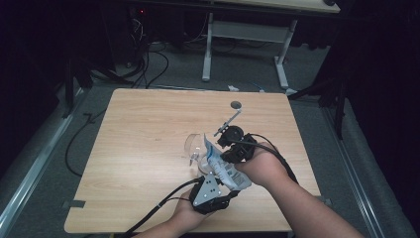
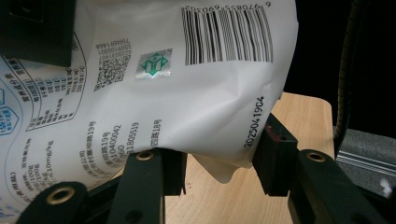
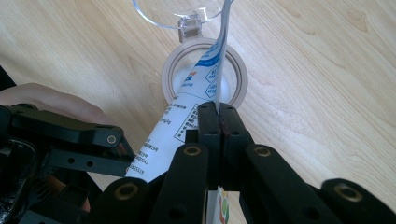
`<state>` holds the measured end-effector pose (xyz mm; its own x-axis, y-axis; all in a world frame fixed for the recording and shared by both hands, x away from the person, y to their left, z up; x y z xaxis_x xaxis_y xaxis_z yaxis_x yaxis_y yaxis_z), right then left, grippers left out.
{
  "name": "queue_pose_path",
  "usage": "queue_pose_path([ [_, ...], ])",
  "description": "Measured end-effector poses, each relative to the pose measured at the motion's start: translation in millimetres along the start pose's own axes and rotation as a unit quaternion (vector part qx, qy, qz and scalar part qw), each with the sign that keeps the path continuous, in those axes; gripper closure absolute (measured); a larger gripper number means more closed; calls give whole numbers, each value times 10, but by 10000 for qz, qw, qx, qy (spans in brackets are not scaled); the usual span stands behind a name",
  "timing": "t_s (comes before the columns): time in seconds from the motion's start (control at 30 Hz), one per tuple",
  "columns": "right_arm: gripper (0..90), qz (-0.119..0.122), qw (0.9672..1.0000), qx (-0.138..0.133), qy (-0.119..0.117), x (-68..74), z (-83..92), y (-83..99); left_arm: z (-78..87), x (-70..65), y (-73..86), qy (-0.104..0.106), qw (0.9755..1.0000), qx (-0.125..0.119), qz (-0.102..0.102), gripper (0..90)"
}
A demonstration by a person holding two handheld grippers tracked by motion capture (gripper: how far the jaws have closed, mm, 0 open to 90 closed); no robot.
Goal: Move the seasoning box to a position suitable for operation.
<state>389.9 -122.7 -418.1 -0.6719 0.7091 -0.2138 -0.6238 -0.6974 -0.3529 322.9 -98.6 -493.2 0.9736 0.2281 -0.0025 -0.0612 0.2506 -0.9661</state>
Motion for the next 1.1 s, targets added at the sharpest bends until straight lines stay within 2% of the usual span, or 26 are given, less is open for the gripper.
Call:
queue_pose_path([
  [0.6, 900, 36, 10000, -8, 35, -7, -2, -28, -1, 12, -17, 1, 10000, -61, 79, 592],
  [1.1, 900, 36, 10000, -3, 42, 4, -11, -46, 15, 16, -19, -1, 10000, -39, 56, 580],
])
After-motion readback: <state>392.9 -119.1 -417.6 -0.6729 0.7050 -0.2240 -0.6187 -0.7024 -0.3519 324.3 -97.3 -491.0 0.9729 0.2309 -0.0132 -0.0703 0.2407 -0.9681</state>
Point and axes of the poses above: each handheld gripper's, and its own axes: z roughly backward along the jaws, y roughly out of its underside, x roughly to its left, the point moved 9 cm from there along -z, roughly forward along the jaws, and after that the axes turned 10 degrees about y, right-handed, at the moved point
